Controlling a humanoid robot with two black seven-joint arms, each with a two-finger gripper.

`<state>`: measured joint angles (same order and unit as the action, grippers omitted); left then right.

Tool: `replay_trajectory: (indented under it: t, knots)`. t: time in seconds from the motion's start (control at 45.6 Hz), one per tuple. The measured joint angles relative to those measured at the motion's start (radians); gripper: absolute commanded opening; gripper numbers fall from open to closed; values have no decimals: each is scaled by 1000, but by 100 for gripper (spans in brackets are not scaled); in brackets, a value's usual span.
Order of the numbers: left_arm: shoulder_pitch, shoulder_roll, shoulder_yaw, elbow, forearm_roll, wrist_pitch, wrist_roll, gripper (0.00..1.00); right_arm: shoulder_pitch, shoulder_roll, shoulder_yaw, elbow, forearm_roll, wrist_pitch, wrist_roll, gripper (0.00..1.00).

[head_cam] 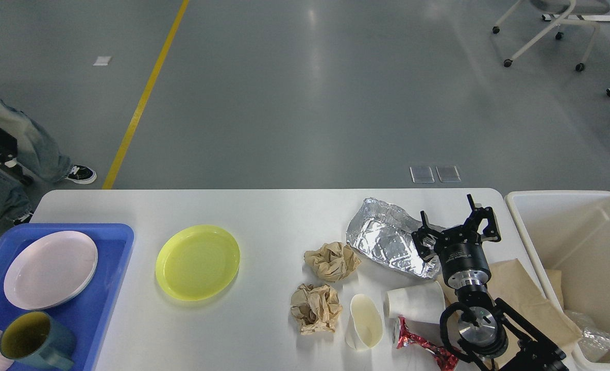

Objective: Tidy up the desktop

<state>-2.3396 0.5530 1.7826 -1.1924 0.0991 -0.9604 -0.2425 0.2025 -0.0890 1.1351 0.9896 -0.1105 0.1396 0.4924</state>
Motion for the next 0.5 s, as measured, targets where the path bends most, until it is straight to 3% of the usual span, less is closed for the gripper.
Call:
replay_trajectory:
  t: [0.219, 0.395, 0.504]
  knots:
    - [-205, -238, 5, -214, -160, 0, 15, 96, 0, 0, 0, 0, 0, 0, 0, 100]
    - [-331, -338, -34, -353, -292, 0, 103, 96, 0, 0, 0, 0, 0, 0, 0, 100]
    - [-401, -379, -58, -422, -342, 0, 137, 96, 0, 0, 0, -1, 0, 0, 0, 100]
